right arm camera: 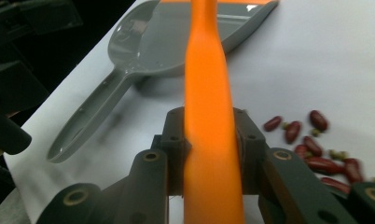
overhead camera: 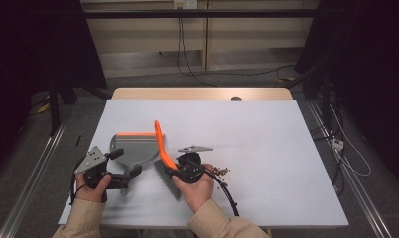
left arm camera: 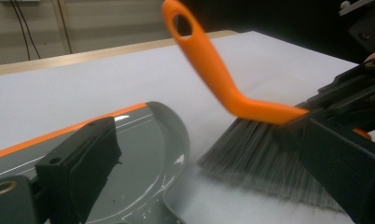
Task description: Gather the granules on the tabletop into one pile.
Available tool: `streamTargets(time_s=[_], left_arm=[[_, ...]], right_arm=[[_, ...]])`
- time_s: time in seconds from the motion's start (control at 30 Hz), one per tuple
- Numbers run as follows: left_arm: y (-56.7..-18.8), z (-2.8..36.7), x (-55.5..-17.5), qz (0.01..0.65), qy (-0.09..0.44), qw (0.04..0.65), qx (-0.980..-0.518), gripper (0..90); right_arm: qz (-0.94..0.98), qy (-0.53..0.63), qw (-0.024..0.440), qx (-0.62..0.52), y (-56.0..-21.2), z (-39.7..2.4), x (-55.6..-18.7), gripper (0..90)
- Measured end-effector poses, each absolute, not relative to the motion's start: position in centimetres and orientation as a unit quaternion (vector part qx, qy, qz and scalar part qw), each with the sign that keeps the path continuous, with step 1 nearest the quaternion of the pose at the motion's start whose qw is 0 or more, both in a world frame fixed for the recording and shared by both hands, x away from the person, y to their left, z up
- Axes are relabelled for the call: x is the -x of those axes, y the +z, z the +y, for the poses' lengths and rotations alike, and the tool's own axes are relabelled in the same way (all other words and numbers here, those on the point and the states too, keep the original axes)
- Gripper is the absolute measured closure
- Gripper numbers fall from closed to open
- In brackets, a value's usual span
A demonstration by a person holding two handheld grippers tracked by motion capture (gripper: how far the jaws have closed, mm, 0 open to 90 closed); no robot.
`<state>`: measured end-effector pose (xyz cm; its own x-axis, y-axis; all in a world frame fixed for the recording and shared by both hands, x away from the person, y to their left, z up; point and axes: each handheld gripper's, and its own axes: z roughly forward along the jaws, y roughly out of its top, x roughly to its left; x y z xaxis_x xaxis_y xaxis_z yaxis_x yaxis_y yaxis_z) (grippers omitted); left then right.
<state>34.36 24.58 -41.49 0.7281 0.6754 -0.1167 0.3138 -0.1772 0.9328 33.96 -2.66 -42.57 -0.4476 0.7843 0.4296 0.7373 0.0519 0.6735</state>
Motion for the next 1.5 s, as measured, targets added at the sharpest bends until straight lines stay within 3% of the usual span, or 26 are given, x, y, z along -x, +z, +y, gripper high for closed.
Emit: streamTargets(time_s=[0.3,1.5], left_arm=[[-41.5,24.8,-34.3,0.331,0.166,0.55,-0.749,4.8],[-41.2,24.5,-34.2,0.326,0.171,0.551,-0.749,4.7]], right_arm=[[0.713,0.431,0.03,-0.553,-43.5,-3.3,-36.1,71.1],[0.674,0.408,0.081,-0.61,-43.4,-10.3,-34.0,70.4]])
